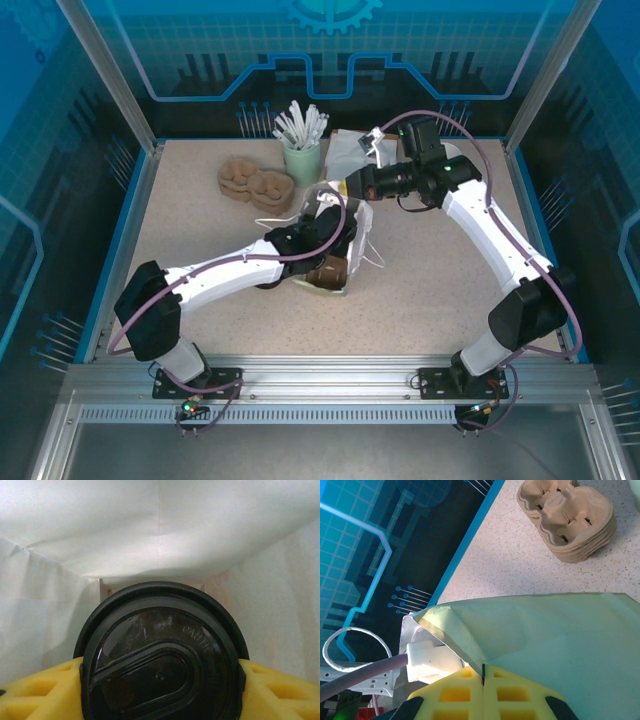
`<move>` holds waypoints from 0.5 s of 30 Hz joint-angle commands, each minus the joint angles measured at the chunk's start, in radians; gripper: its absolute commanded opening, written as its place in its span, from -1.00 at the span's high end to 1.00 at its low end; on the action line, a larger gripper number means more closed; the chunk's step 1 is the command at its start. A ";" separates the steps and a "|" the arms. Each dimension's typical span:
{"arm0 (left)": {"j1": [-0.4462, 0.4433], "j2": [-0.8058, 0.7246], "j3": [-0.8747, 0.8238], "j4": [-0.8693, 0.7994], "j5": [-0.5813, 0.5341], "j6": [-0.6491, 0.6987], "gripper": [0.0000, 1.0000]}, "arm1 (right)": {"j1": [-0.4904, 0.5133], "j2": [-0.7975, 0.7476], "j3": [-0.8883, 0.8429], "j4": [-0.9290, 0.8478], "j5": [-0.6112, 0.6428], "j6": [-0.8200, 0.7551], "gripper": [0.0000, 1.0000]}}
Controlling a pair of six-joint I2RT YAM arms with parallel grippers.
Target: Pack the takeout coffee
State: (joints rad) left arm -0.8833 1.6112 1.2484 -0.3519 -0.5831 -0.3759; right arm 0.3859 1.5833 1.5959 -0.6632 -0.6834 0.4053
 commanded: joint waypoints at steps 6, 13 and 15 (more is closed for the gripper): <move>0.024 0.033 0.041 -0.100 0.058 -0.067 0.01 | 0.010 0.003 -0.051 0.023 -0.070 0.030 1.00; 0.029 0.053 0.060 -0.145 0.083 -0.092 0.01 | 0.013 -0.029 -0.122 0.058 -0.080 0.055 1.00; 0.033 0.060 0.067 -0.158 0.094 -0.098 0.01 | 0.013 -0.037 -0.142 0.063 -0.086 0.056 1.00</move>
State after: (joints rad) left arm -0.8696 1.6501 1.2789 -0.4763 -0.5056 -0.4454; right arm 0.3855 1.5810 1.4895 -0.5697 -0.6926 0.4412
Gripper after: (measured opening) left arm 0.654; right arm 0.053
